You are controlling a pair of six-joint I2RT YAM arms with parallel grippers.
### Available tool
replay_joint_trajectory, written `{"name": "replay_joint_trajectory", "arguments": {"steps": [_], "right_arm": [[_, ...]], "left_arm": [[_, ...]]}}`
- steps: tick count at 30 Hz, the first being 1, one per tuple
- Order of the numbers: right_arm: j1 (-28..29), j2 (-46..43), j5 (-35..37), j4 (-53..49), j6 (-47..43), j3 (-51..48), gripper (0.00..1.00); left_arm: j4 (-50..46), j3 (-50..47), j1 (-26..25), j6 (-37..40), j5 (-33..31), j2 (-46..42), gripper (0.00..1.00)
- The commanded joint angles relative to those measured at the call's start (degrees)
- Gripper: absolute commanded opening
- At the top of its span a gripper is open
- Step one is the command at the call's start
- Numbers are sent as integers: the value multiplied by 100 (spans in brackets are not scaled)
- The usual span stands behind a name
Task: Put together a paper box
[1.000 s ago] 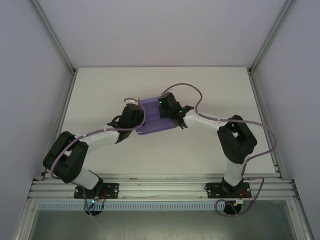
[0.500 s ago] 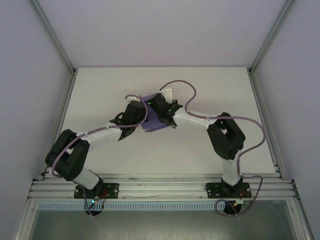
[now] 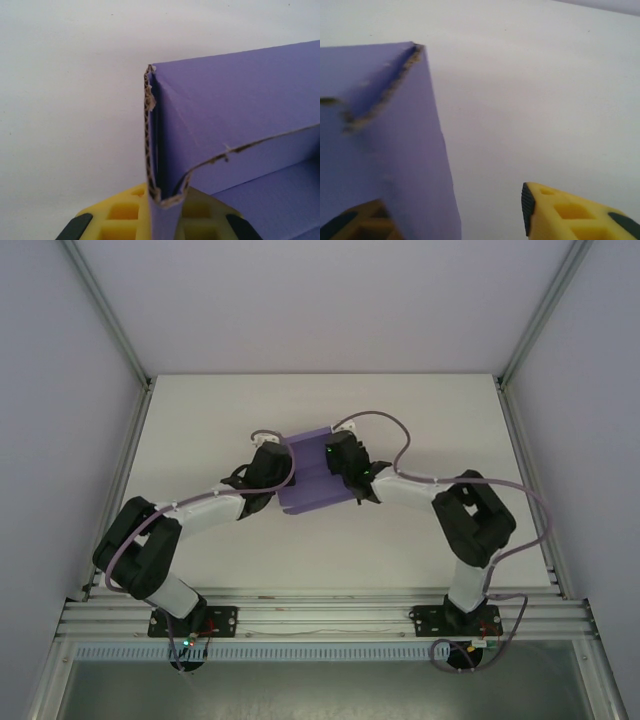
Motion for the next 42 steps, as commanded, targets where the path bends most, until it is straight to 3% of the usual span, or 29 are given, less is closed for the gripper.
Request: {"name": "replay_joint_trajectory", "arguments": {"steps": [1, 9, 11, 18, 25, 31, 36, 42], "right_arm": [[-57, -449, -889, 286, -232, -242, 52], [-81, -736, -699, 45, -154, -302, 60], [-94, -736, -649, 1, -159, -279, 53], [-125, -640, -442, -144, -100, -261, 52], [-119, -584, 276, 80, -132, -308, 19], [-118, -122, 1739, -371, 196, 137, 0], [-109, 221, 2864, -736, 531, 439, 0], [-16, 293, 2835, -856, 362, 599, 0]], "left_arm": [[151, 140, 10, 2, -10, -61, 0], [220, 114, -17, 74, 11, -84, 0], [239, 95, -26, 114, 4, -110, 0], [428, -30, -68, 195, -39, -244, 0], [466, -21, -130, 265, -164, -295, 0], [-33, 242, -296, 167, -651, -212, 0], [-252, 355, -307, -84, -809, -164, 0], [-596, 651, -312, -236, -931, 70, 0]]}}
